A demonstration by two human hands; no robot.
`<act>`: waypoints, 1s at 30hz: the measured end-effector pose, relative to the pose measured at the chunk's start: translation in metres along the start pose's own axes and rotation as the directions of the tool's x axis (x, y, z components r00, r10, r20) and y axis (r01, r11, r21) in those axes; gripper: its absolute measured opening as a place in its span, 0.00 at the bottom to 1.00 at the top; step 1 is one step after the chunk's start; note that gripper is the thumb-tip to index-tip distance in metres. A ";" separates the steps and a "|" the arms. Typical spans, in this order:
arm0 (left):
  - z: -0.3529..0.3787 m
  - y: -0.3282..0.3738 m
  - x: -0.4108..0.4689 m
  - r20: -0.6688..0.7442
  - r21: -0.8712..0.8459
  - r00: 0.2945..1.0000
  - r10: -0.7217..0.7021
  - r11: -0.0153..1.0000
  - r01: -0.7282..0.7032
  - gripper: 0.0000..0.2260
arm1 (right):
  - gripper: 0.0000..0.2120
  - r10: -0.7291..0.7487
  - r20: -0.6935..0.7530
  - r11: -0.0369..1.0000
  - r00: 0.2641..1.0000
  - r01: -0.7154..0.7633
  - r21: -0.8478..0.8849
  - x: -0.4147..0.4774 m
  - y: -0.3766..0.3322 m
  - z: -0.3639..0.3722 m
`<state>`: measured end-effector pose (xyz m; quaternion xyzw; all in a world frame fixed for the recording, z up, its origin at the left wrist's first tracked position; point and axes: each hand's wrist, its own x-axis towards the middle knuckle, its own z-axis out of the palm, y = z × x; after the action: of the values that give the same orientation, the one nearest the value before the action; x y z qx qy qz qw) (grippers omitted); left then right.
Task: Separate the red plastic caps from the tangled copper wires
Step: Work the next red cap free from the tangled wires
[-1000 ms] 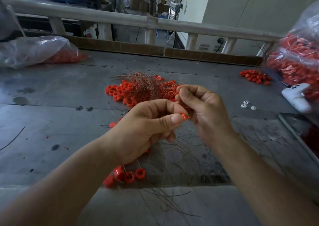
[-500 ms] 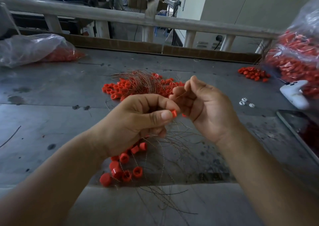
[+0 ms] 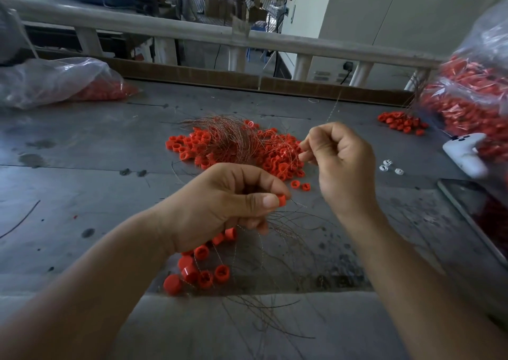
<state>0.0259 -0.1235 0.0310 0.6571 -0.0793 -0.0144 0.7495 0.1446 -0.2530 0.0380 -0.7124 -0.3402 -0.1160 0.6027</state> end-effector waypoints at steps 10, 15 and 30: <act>0.001 -0.002 0.001 -0.093 0.062 0.996 0.010 0.998 -0.005 0.04 | 0.07 0.347 0.261 0.548 0.901 -0.421 0.723 0.009 -0.012 -0.010; -0.005 0.000 0.004 -0.379 -0.014 0.922 0.085 0.995 -0.098 0.07 | 0.06 0.245 0.097 0.681 0.965 -0.242 0.691 0.020 -0.011 -0.028; -0.005 0.002 0.003 -0.464 0.080 0.864 0.195 0.981 -0.179 0.11 | 0.08 -0.109 0.319 0.992 0.941 0.082 0.095 -0.001 -0.016 -0.010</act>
<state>0.0296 -0.1183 0.0322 0.6430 0.0408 0.2190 0.7327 0.1361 -0.2619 0.0522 -0.6797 -0.4730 -0.0130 0.5605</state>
